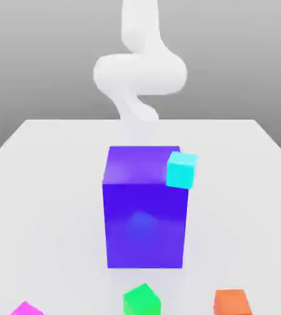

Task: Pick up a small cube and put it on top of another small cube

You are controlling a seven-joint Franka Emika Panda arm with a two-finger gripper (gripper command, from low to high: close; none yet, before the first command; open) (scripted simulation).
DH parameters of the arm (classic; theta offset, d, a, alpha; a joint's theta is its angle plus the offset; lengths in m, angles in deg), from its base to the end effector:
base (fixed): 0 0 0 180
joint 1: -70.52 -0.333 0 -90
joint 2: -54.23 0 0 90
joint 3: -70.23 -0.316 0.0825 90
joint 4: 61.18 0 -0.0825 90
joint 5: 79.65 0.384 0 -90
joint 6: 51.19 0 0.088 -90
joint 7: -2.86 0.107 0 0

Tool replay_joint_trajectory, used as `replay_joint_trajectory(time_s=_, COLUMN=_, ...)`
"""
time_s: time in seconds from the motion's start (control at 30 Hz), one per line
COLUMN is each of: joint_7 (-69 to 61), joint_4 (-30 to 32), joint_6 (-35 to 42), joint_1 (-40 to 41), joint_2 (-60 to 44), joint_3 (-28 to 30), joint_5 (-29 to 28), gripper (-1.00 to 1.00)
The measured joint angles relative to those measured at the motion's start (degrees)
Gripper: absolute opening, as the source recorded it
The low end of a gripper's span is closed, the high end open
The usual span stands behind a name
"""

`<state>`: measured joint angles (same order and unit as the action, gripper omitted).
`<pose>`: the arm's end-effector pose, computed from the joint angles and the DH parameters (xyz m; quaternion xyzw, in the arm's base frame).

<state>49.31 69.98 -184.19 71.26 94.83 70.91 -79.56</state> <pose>0.3788 -0.0110 0.6858 -0.8519 0.3785 -0.3325 0.1431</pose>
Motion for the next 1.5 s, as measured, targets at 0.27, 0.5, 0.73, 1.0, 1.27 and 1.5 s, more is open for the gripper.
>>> replay_joint_trajectory(time_s=0.27, joint_7=1.77, joint_4=-1.96, joint_6=-4.03, joint_1=2.30, joint_2=-16.95, joint_3=2.49, joint_5=0.58, gripper=0.00)
replay_joint_trajectory(time_s=0.5, joint_7=2.76, joint_4=-3.64, joint_6=-7.46, joint_1=4.15, joint_2=-31.49, joint_3=4.90, joint_5=1.81, gripper=0.00)
replay_joint_trajectory(time_s=0.73, joint_7=3.17, joint_4=-5.34, joint_6=-10.86, joint_1=7.20, joint_2=-46.08, joint_3=6.48, joint_5=3.88, gripper=0.00)
replay_joint_trajectory(time_s=1.0, joint_7=3.47, joint_4=-7.30, joint_6=-14.70, joint_1=10.21, joint_2=-62.81, joint_3=7.82, joint_5=6.52, gripper=0.00)
replay_joint_trajectory(time_s=1.27, joint_7=2.35, joint_4=-9.63, joint_6=-21.82, joint_1=12.42, joint_2=-74.31, joint_3=6.05, joint_5=8.66, gripper=-1.00)
replay_joint_trajectory(time_s=1.5, joint_7=2.79, joint_4=-8.84, joint_6=-19.25, joint_1=11.87, joint_2=-70.95, joint_3=6.78, joint_5=8.04, gripper=-1.00)
